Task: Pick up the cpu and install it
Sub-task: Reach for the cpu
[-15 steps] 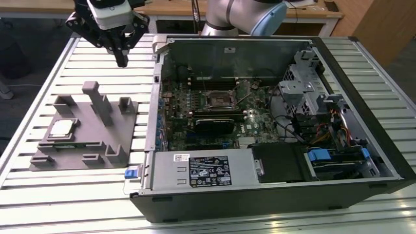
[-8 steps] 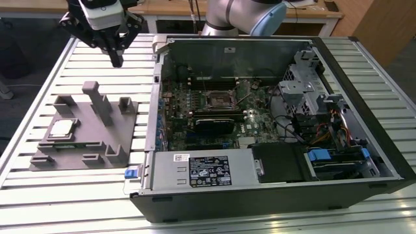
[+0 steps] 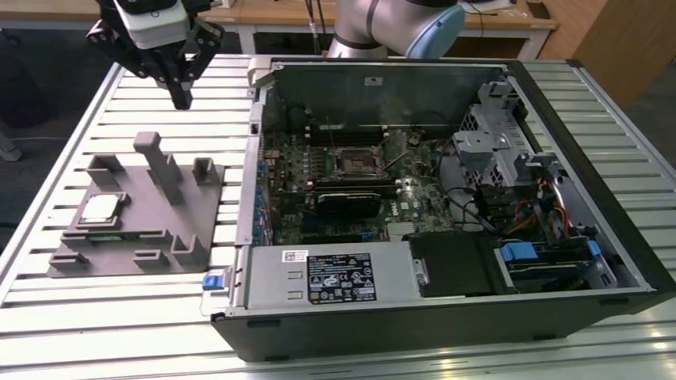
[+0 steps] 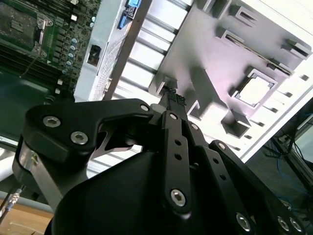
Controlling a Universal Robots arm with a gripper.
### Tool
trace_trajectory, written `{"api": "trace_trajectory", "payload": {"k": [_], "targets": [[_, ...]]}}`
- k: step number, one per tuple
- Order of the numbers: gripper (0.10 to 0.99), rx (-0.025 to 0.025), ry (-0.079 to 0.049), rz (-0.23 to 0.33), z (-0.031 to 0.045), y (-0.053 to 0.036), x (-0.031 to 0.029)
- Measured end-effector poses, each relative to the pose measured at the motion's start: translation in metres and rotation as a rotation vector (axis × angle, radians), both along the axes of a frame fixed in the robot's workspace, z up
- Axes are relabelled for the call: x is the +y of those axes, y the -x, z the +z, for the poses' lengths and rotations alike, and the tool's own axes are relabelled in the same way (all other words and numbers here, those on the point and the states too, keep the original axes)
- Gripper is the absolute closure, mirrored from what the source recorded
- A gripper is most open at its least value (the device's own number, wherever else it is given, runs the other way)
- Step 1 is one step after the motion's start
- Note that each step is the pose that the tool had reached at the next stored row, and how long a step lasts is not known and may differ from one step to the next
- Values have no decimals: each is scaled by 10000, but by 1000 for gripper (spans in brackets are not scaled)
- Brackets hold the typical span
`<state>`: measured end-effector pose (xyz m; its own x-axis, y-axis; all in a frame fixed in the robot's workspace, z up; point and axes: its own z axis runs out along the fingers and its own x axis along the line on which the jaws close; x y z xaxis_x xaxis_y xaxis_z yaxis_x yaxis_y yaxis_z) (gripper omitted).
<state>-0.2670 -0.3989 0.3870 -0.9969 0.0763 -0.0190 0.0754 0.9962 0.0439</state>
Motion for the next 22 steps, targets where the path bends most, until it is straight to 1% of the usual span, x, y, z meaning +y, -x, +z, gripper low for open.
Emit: {"api": "trace_trajectory", "payload": {"k": [6,14,17,22], "targets": [[980,5,0,0,-3,70,0],[980,8,0,0,-8,275,0],[980,20,0,0,-10,335,0],[980,51,0,0,-15,399,0]]}}
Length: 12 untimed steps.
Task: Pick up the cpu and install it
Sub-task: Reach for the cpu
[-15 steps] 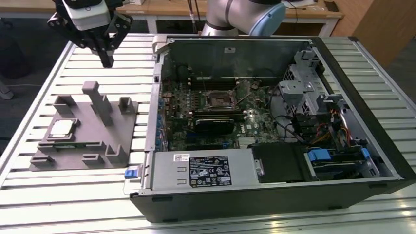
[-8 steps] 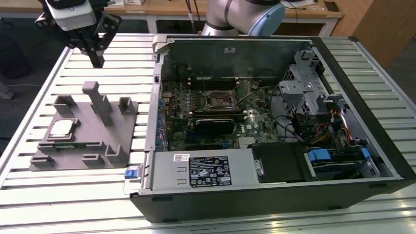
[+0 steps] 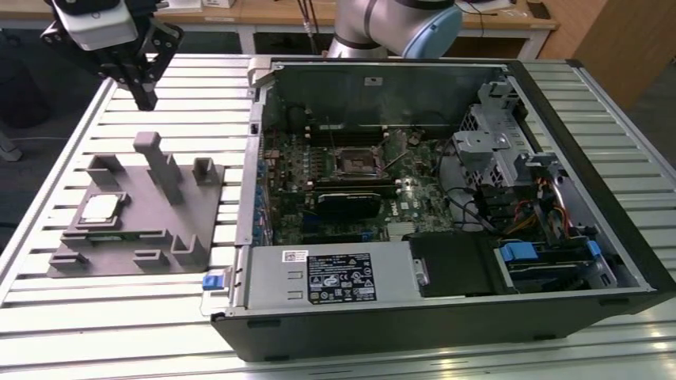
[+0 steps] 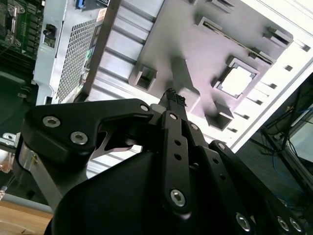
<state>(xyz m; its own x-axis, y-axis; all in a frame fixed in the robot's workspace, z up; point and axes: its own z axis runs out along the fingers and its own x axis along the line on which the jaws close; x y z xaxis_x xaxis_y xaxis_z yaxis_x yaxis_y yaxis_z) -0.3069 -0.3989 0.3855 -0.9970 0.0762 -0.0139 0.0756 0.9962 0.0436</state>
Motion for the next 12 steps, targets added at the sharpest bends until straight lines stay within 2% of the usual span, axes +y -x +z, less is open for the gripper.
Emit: {"api": "trace_trajectory", "payload": {"k": [12], "targets": [[980,60,0,0,-11,150,0]]}}
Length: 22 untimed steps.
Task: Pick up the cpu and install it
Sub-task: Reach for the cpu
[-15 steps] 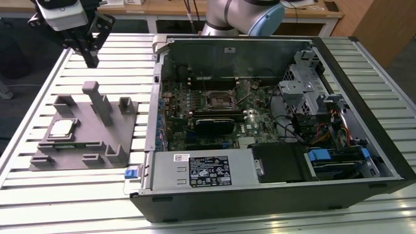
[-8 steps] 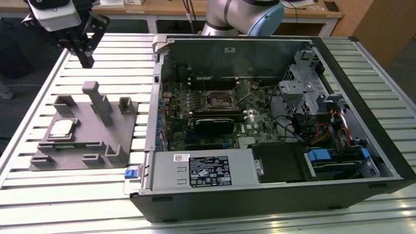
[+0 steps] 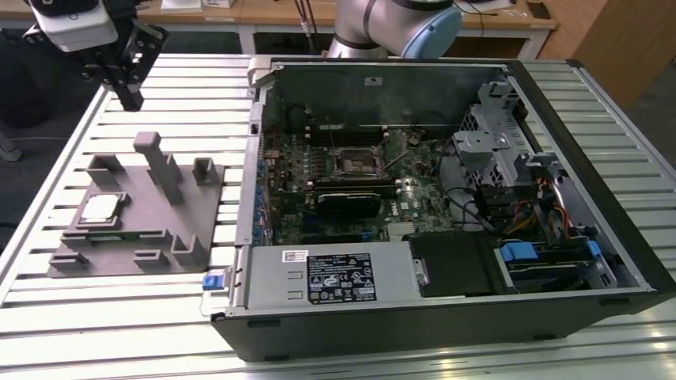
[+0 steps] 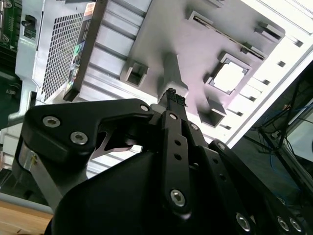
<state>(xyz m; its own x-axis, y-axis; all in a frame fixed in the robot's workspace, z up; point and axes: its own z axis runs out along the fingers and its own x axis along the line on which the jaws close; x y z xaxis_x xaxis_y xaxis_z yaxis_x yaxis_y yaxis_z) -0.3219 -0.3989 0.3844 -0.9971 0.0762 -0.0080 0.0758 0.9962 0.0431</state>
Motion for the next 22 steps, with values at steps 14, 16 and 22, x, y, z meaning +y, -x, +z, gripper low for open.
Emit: {"api": "trace_trajectory", "payload": {"k": [14,16,22], "targets": [[980,48,0,0,-13,186,0],[980,51,0,-1,-17,239,0],[980,75,0,1,-40,439,0]]}}
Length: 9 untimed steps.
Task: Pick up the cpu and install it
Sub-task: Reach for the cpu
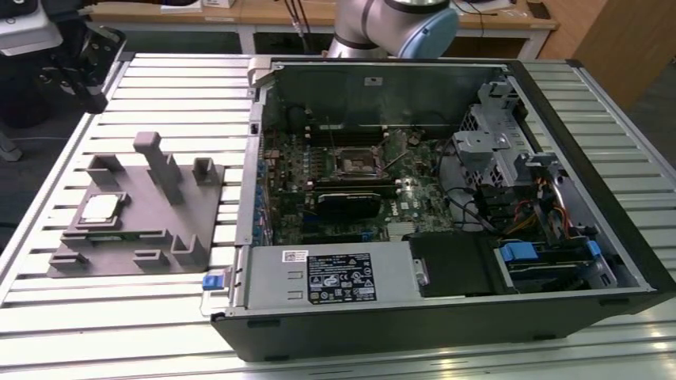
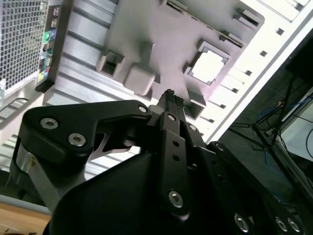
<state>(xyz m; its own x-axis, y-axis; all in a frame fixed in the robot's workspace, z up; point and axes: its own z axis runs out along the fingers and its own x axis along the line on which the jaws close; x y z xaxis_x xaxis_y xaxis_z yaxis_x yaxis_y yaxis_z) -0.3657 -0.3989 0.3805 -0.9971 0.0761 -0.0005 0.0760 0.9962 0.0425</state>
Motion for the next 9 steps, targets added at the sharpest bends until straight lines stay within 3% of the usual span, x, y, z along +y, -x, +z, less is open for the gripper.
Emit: {"api": "trace_trajectory", "payload": {"k": [9], "targets": [[980,63,0,-2,-40,376,0]]}}
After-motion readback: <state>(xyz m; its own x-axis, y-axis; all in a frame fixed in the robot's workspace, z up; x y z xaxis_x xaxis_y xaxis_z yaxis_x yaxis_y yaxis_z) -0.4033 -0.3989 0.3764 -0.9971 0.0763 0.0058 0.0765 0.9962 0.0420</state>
